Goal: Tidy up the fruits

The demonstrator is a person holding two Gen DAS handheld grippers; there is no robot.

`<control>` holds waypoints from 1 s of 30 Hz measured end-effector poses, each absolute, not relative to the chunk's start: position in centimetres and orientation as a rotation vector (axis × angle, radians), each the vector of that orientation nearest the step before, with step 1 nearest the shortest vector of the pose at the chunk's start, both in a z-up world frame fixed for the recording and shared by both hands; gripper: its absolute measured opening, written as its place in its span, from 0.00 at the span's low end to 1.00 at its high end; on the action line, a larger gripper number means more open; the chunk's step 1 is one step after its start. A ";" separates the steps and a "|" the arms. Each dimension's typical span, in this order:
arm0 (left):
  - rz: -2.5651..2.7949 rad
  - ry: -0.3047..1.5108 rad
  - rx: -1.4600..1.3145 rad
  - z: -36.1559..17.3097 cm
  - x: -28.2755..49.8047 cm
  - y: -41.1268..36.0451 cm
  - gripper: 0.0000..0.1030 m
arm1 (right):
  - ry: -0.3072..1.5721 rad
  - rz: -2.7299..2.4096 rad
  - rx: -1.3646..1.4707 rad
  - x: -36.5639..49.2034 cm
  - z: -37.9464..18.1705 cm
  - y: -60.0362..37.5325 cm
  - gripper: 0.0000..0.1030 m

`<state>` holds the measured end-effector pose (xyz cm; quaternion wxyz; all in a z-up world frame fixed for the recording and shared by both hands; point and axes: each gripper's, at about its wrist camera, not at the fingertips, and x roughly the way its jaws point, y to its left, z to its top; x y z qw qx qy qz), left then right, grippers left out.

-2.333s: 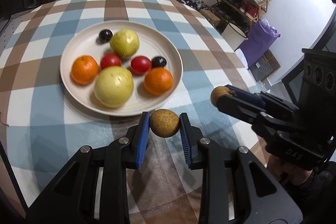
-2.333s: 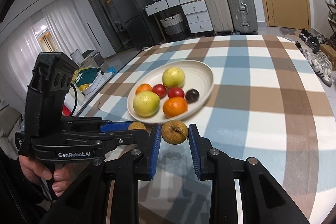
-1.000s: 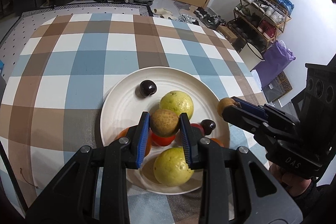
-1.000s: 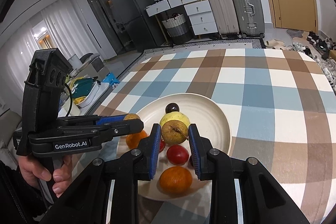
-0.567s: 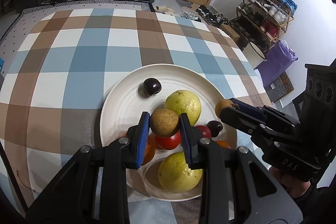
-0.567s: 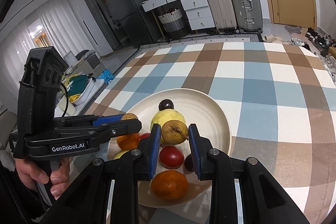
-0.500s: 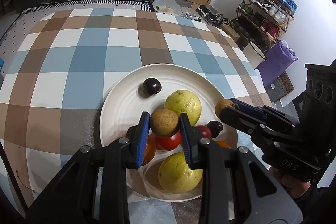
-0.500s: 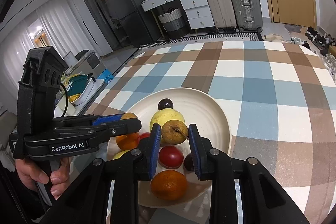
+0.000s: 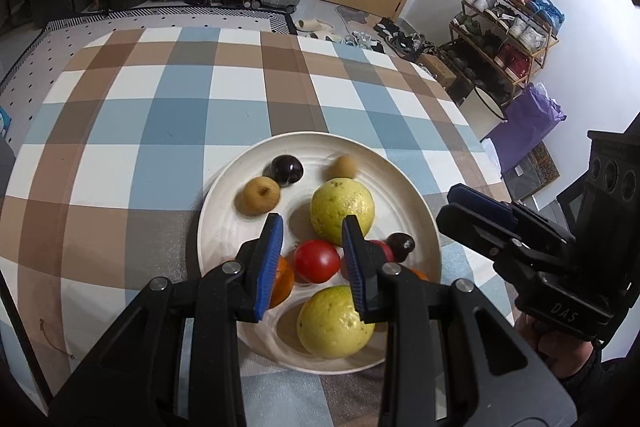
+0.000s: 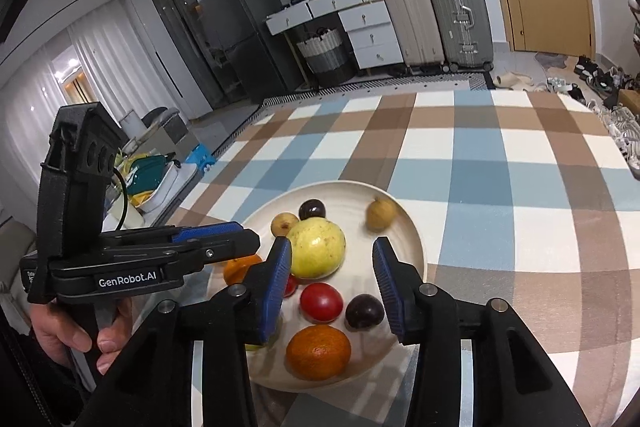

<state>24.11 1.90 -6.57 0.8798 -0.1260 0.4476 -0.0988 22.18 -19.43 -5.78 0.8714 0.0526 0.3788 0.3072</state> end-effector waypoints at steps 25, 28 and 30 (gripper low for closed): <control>-0.102 0.710 -0.233 0.1 14.6 2.2 0.81 | 0.572 0.597 0.133 13.7 0.0 -21.7 0.84; -0.097 0.696 -0.241 0.2 13.5 2.4 0.82 | 0.555 0.595 0.134 12.7 0.2 -21.8 0.89; -0.087 0.685 -0.235 0.2 12.8 2.5 0.83 | 0.543 0.589 0.132 12.0 0.4 -21.9 0.89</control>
